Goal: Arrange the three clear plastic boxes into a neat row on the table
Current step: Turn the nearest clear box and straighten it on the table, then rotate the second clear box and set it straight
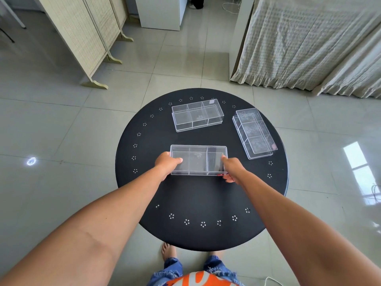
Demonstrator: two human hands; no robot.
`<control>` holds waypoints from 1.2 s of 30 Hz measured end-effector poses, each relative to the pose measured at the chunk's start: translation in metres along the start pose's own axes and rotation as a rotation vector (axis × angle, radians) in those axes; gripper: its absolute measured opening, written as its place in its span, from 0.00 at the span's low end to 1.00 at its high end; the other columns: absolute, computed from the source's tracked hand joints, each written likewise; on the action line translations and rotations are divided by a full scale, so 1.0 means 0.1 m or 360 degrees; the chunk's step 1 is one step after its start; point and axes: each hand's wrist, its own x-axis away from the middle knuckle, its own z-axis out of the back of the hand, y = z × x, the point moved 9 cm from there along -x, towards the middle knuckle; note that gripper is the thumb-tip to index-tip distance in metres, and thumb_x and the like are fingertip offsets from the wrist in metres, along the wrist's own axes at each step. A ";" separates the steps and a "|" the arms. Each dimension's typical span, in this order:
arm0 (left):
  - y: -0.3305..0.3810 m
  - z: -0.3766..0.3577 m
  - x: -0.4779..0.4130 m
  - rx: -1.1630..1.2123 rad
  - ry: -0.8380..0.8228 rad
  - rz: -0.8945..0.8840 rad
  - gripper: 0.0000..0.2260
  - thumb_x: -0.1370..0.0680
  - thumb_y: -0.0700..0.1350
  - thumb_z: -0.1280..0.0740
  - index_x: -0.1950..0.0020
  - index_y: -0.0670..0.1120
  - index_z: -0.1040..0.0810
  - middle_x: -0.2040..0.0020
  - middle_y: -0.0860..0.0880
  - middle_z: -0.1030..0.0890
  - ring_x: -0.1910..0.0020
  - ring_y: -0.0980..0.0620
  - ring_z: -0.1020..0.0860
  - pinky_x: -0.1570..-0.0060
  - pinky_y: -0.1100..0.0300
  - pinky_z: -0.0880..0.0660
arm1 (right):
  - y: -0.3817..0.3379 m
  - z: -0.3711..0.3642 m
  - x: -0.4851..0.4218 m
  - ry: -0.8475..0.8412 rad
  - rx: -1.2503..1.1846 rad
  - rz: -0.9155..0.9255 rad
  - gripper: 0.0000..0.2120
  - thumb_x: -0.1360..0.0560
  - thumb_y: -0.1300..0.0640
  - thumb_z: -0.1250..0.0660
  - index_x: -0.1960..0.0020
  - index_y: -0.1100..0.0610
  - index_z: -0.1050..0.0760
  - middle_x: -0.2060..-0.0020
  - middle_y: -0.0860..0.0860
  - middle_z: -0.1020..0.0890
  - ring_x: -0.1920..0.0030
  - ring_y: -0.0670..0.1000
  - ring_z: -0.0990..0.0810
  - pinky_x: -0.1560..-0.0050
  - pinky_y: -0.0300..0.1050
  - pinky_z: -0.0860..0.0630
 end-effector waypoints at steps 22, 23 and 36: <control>1.26 -0.06 -0.03 -0.0592 0.0135 -0.0801 0.16 0.26 0.47 0.36 0.38 0.55 0.22 0.39 0.49 0.22 0.42 0.49 0.22 0.43 0.53 0.26 | 0.06 0.89 0.50 0.0884 0.0048 0.0239 0.16 0.23 0.50 0.39 0.42 0.56 0.20 0.47 0.57 0.20 0.44 0.59 0.21 0.46 0.48 0.26; 1.35 -0.16 -0.04 -0.0612 0.0098 -0.0827 0.15 0.26 0.47 0.36 0.39 0.55 0.22 0.39 0.49 0.22 0.43 0.49 0.22 0.44 0.55 0.26 | 0.09 0.96 0.51 0.0930 0.0033 0.0232 0.18 0.24 0.50 0.38 0.38 0.54 0.21 0.42 0.57 0.22 0.39 0.59 0.23 0.42 0.49 0.28; 2.10 -1.51 -0.49 -0.0558 -0.0447 -0.0756 0.31 0.27 0.51 0.31 0.25 0.49 0.37 0.25 0.47 0.34 0.28 0.48 0.32 0.30 0.52 0.35 | 0.31 1.37 0.03 0.0981 0.0249 0.0256 0.62 0.38 0.34 0.25 0.21 0.46 0.64 0.21 0.58 0.49 0.22 0.60 0.46 0.25 0.56 0.45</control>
